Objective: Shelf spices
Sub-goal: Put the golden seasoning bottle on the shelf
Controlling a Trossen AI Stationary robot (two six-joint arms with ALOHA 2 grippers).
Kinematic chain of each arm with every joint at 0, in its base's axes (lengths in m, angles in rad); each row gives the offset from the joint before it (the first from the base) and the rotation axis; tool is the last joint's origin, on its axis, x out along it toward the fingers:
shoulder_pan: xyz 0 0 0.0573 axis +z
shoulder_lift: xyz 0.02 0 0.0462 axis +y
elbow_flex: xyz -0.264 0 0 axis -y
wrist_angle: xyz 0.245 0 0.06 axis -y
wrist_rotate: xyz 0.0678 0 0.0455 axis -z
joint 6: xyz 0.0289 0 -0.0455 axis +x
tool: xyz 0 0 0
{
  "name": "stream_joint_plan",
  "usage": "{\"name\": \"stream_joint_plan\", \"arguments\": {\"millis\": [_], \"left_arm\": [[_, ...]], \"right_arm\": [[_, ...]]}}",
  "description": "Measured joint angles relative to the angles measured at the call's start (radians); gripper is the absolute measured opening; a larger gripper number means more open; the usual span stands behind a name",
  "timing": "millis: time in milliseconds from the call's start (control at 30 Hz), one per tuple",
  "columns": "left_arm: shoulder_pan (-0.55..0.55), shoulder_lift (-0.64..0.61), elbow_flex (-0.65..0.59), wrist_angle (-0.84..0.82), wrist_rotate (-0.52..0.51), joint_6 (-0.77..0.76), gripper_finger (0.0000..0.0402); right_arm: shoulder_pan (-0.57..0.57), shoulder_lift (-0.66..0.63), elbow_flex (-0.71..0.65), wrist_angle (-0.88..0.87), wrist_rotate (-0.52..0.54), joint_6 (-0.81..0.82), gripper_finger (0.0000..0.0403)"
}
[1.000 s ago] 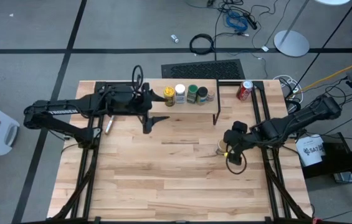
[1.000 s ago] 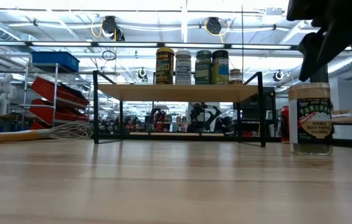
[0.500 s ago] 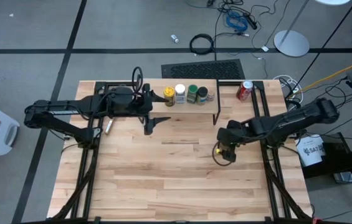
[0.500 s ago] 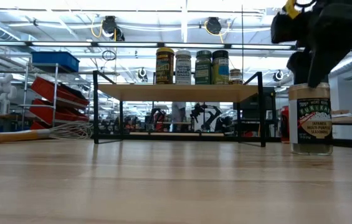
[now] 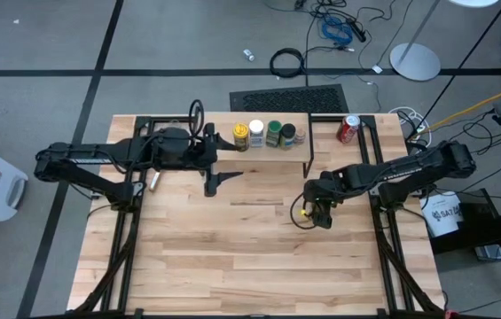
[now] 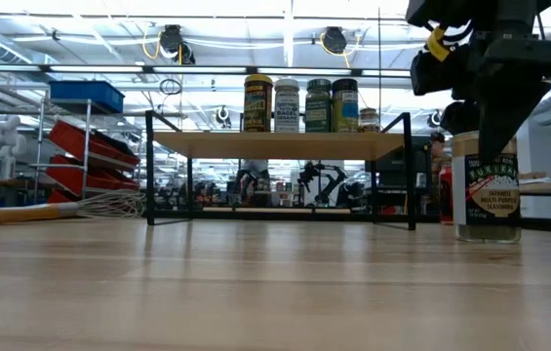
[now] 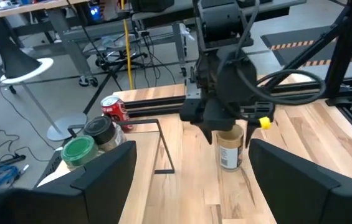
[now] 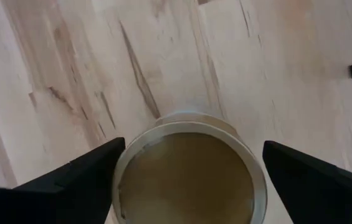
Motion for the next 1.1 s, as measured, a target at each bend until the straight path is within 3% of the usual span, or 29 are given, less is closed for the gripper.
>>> {"name": "stream_joint_plan", "arguments": {"millis": [333,533,900,1100], "left_arm": [[-0.034,0.0,0.0,-0.014,0.0,-0.005,0.032],[-0.034,0.0,0.0,-0.067,0.0,-0.082,0.032],[-0.098,0.136,0.0,-0.055,0.019,-0.162,0.032],[-0.164,0.247,-0.001,0.115,0.017,-0.182,0.032]], "right_arm": [[-0.005,0.015,0.0,-0.001,-0.003,0.05,0.03],[-0.005,0.015,0.008,-0.009,0.0,0.077,0.0271],[-0.002,0.016,0.2,-0.052,-0.004,0.071,0.0274],[-0.002,0.016,0.344,-0.065,-0.005,0.066,0.0275]]}}
